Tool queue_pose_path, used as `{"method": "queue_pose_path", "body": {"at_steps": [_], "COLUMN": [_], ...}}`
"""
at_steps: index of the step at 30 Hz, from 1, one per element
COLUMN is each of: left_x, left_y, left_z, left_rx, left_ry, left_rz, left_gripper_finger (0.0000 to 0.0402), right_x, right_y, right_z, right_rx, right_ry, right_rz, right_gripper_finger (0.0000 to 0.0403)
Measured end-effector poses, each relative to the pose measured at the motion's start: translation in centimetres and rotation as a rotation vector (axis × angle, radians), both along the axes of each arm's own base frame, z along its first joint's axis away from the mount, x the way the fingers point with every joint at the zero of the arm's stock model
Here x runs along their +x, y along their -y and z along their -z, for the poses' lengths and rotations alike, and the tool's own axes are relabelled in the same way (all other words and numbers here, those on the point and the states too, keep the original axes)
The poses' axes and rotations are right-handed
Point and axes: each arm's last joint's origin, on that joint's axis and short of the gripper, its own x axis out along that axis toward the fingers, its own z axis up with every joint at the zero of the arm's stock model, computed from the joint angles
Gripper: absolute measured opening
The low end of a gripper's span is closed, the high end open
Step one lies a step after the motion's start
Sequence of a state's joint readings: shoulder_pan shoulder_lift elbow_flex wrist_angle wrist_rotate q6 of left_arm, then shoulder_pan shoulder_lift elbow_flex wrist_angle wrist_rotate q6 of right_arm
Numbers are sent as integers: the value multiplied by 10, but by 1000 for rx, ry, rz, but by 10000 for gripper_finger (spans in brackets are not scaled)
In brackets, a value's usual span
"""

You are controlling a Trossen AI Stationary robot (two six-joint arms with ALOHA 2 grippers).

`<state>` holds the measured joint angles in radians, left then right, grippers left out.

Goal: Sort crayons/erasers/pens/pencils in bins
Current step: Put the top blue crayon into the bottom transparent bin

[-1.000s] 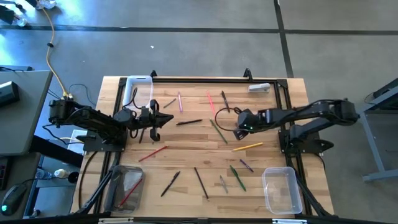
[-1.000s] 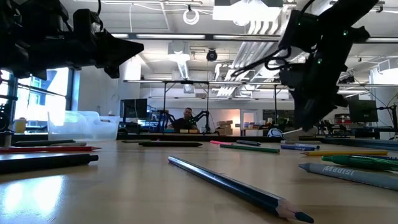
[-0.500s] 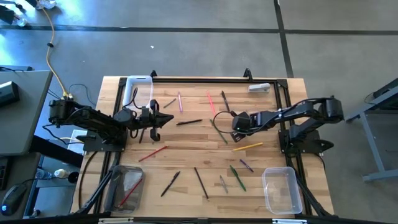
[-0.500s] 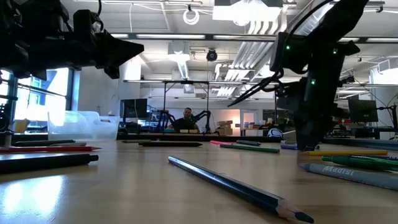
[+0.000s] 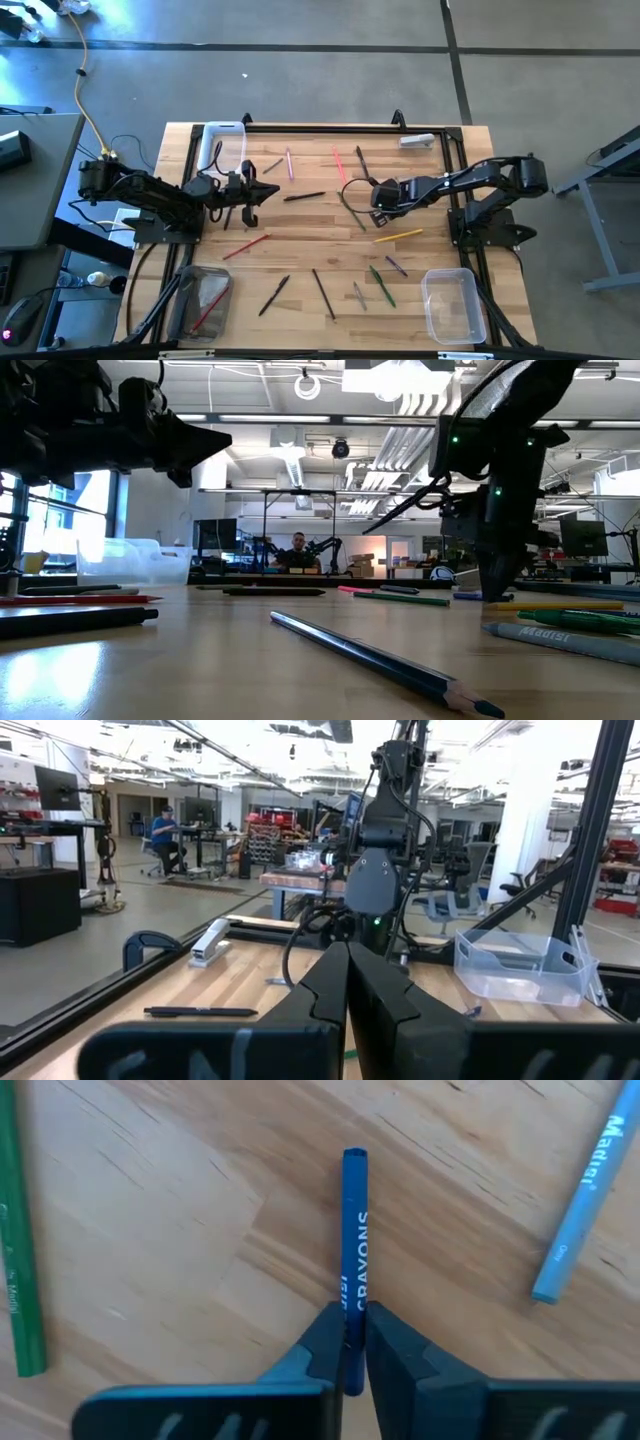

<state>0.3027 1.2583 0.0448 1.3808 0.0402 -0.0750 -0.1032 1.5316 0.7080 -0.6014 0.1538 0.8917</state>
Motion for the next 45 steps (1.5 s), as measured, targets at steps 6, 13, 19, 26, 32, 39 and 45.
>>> {"method": "queue_pose_path", "body": {"at_steps": [6, 13, 19, 26, 32, 39, 45], "left_x": [0, 0, 0, 0, 0, 0, 1], "left_y": [0, 0, 0, 0, 0, 0, 0], "left_z": [0, 1, 1, 2, 2, 2, 1], "left_rx": [-1, -2, -4, 3, 0, 0, -7], "left_ry": [-2, -7, -13, -24, -23, -23, -19], "left_rz": [0, 0, 0, -5, -4, -4, -3], "left_gripper_finger": [0, 0, 0, 0, 0, 0, 0], "right_x": [16, 29, 25, -3, -43, -91, -108], "right_y": [-7, -42, -99, -178, -234, -258, -250], "right_z": [-30, -72, -105, -120, -121, -116, -88], "right_rx": [32, 62, 135, 309, 416, 322, 214], "right_ry": [-22, -46, -46, -54, -99, -198, -267], "right_rz": [-52, -97, -107, -11, 114, 110, -64], "right_gripper_finger": [20, 20, 20, 20, 20, 20, 20]}}
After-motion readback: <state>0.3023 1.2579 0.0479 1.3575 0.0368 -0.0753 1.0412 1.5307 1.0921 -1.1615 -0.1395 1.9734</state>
